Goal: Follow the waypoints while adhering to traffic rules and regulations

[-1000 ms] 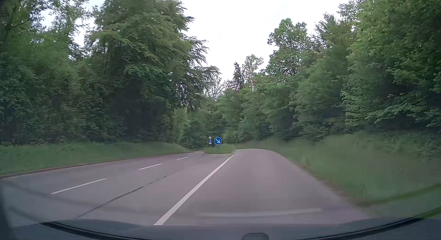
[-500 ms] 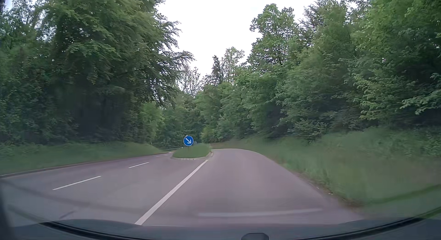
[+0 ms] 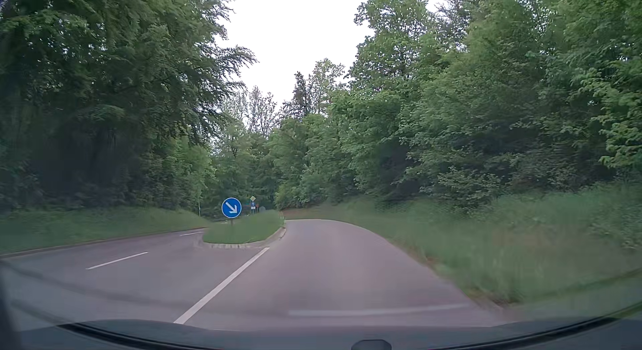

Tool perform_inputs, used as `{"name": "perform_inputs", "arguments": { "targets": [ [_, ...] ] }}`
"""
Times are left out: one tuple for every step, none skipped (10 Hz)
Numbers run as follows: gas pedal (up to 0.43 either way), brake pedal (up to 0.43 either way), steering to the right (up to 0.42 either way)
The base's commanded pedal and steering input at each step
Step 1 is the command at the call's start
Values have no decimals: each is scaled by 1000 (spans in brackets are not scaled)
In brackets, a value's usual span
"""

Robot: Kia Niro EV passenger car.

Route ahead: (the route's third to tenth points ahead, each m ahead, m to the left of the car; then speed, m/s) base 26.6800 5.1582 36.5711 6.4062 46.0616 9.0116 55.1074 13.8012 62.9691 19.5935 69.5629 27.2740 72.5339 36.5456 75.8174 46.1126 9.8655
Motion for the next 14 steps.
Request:
{"name": "perform_inputs", "arguments": {
  "targets": [
    [110,0,4],
    [110,0,-2],
    [110,0,-5],
    [110,0,-10],
    [110,0,-14],
    [110,0,-20],
    [110,0,-33],
    [118,0,-44],
    [118,0,-50],
    [110,0,-50],
    [110,0,-47],
    [110,0,-41],
    [110,0,-39],
    [110,0,-43]
  ]
}}
